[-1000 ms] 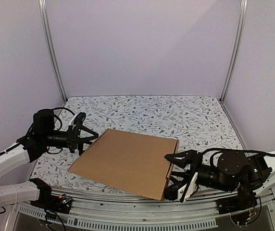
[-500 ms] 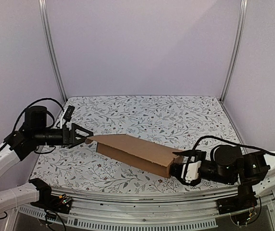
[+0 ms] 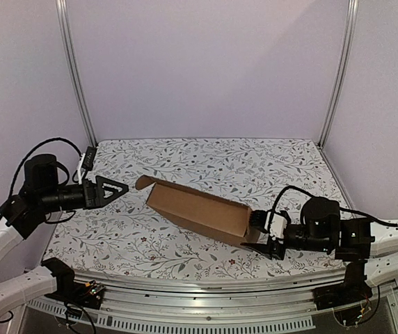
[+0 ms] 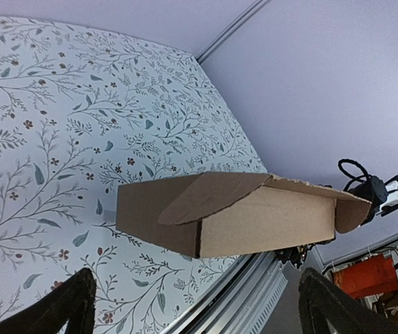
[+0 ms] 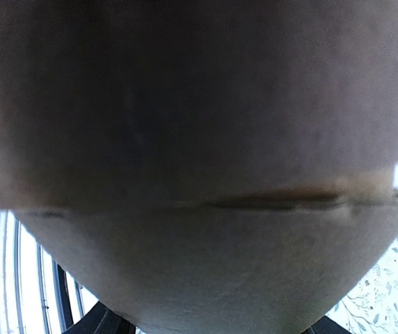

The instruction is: Fold the paper box

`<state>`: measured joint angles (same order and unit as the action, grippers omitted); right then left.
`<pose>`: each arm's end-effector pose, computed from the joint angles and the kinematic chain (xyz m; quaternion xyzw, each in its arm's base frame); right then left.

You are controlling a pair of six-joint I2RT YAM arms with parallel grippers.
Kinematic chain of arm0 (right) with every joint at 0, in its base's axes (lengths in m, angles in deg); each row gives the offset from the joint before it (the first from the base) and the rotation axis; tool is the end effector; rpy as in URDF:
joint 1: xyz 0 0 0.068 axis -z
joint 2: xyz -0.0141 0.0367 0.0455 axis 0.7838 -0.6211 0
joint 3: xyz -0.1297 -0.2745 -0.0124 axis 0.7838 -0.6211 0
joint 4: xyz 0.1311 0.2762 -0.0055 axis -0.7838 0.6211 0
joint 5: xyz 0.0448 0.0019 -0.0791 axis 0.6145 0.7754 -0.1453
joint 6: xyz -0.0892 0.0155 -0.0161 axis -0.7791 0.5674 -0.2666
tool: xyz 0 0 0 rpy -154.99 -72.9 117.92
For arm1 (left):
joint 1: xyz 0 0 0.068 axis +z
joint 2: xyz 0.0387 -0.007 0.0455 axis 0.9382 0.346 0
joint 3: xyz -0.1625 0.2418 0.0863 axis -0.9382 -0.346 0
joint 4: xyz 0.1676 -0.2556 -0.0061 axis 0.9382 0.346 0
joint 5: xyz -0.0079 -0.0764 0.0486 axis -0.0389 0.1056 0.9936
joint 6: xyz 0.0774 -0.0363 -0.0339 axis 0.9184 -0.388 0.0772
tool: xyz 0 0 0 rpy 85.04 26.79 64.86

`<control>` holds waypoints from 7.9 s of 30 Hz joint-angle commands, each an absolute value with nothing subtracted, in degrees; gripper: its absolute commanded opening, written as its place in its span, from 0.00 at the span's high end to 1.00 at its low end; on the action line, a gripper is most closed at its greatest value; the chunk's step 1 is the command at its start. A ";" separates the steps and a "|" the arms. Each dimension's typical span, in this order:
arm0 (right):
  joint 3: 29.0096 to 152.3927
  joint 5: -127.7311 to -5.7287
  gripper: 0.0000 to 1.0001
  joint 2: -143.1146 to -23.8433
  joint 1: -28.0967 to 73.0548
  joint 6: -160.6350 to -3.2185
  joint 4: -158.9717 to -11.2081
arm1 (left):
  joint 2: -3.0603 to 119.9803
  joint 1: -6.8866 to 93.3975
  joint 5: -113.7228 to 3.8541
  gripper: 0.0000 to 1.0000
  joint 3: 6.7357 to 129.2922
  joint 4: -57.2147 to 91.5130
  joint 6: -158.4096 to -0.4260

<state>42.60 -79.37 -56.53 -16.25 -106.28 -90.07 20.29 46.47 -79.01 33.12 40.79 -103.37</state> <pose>0.1119 0.2558 0.2172 -0.5445 0.6260 0.2040 0.5196 0.1753 -0.1235 0.3001 0.0711 0.8061 -0.4660 0.3578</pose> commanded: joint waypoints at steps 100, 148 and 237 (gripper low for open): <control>38.63 -62.81 0.79 -68.38 -8.95 -95.69 -107.01 | 38.08 31.18 -64.91 0.83 41.98 46.23 -92.86; 37.33 -67.34 0.56 -67.78 -8.98 -91.56 -109.38 | 37.99 24.80 -55.40 1.00 37.57 48.46 -94.03; 60.76 -65.32 1.00 -61.64 -8.96 -77.46 -73.67 | 45.74 19.38 -46.85 0.96 44.06 50.63 -99.68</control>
<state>59.56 -64.59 -59.70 -9.12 -78.39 -72.01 43.52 22.16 -43.41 43.92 45.93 -99.41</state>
